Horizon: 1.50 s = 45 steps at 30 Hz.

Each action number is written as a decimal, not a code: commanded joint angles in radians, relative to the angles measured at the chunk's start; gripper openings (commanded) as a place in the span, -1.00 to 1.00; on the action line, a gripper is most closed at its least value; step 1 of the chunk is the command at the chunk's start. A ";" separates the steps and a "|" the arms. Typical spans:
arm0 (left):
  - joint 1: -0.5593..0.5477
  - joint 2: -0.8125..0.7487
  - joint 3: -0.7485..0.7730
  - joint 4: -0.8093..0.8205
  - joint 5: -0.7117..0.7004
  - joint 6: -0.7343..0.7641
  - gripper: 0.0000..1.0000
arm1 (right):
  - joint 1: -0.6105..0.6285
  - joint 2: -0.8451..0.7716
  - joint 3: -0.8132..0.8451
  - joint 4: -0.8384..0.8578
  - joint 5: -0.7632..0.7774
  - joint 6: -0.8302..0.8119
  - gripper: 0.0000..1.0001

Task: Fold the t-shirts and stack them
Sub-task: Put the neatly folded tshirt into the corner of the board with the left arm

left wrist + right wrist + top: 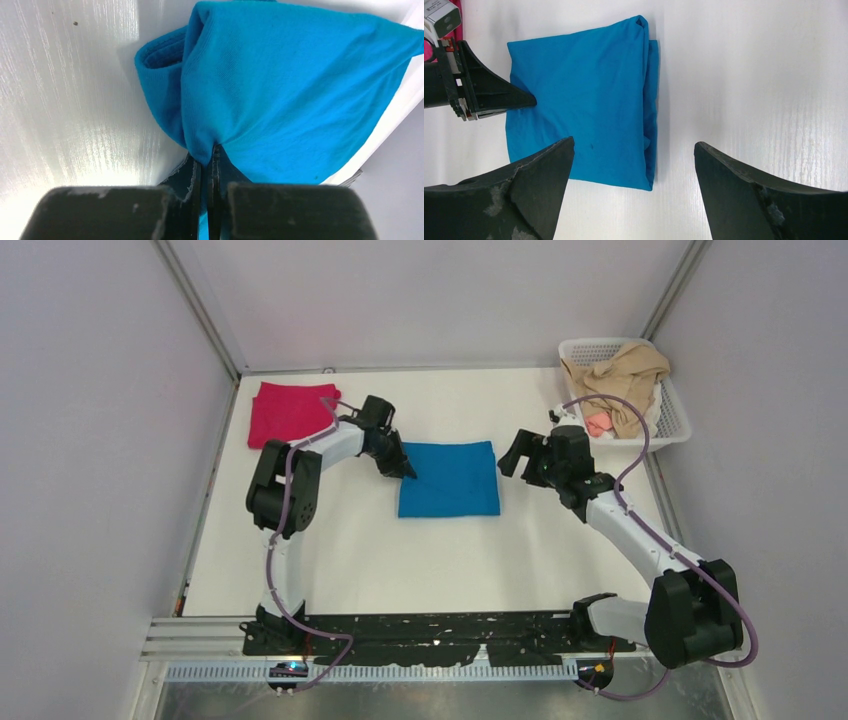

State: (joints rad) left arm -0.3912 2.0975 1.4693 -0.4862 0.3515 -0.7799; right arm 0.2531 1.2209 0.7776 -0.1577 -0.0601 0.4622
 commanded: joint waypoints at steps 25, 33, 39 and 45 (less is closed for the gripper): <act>0.152 -0.018 0.461 -0.224 -0.558 0.746 -1.00 | -0.002 -0.244 -0.078 0.030 0.125 -0.108 0.90; 0.235 0.056 0.695 -0.291 -0.567 0.775 -1.00 | -0.003 -0.245 -0.082 0.031 0.197 -0.131 0.89; 0.288 0.006 0.723 -0.294 -0.509 0.813 -1.00 | -0.002 -0.228 -0.080 0.029 0.229 -0.137 0.90; 0.318 -0.076 0.723 -0.313 -0.429 0.852 -1.00 | -0.002 -0.195 -0.073 0.027 0.231 -0.135 0.90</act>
State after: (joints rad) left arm -0.0937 2.1441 2.1441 -0.7921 -0.1471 0.0216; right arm 0.2531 1.0103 0.6895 -0.1585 0.1413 0.3408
